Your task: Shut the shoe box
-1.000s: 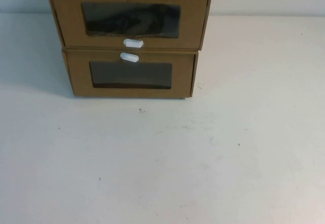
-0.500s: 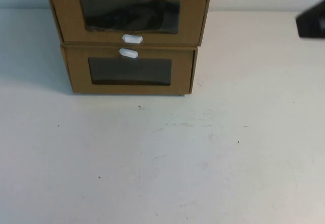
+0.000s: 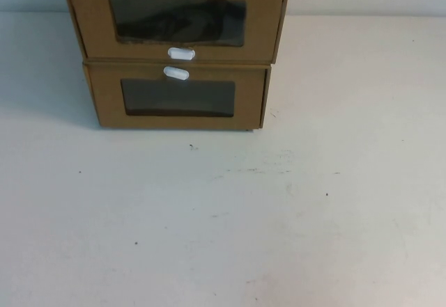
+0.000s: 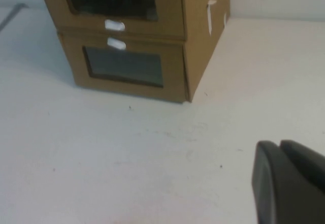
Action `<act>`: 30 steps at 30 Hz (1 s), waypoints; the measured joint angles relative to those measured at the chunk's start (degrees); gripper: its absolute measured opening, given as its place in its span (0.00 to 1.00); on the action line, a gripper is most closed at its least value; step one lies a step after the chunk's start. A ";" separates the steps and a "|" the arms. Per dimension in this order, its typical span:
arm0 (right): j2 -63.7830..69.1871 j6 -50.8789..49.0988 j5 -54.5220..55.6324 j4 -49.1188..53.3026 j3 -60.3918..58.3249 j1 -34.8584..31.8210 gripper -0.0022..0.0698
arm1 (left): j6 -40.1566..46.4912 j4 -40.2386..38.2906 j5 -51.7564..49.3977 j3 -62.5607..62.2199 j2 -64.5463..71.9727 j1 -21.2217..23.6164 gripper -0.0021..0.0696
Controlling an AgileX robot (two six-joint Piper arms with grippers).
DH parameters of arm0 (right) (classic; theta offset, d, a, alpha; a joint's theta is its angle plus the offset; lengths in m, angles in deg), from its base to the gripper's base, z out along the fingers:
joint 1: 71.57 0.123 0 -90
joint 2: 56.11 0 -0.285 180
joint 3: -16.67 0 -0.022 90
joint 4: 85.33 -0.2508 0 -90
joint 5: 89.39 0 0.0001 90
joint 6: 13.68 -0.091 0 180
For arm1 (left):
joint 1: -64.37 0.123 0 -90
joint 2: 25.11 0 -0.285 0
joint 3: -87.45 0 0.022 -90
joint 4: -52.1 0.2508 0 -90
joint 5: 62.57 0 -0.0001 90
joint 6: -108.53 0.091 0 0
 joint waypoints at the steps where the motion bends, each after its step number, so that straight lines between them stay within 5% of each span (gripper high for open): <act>1: -2.69 -0.82 1.63 0.12 -2.47 0.00 0.01 | 0.31 0.00 0.87 1.94 0.00 0.00 0.03; 15: -16.95 -2.50 48.52 4.02 -44.38 0.00 0.02 | 2.12 -1.25 10.51 22.09 0.10 0.00 0.03; 30: -16.95 -5.25 46.28 -3.06 -48.43 0.00 0.02 | 2.22 -1.25 10.51 22.09 0.10 0.00 0.03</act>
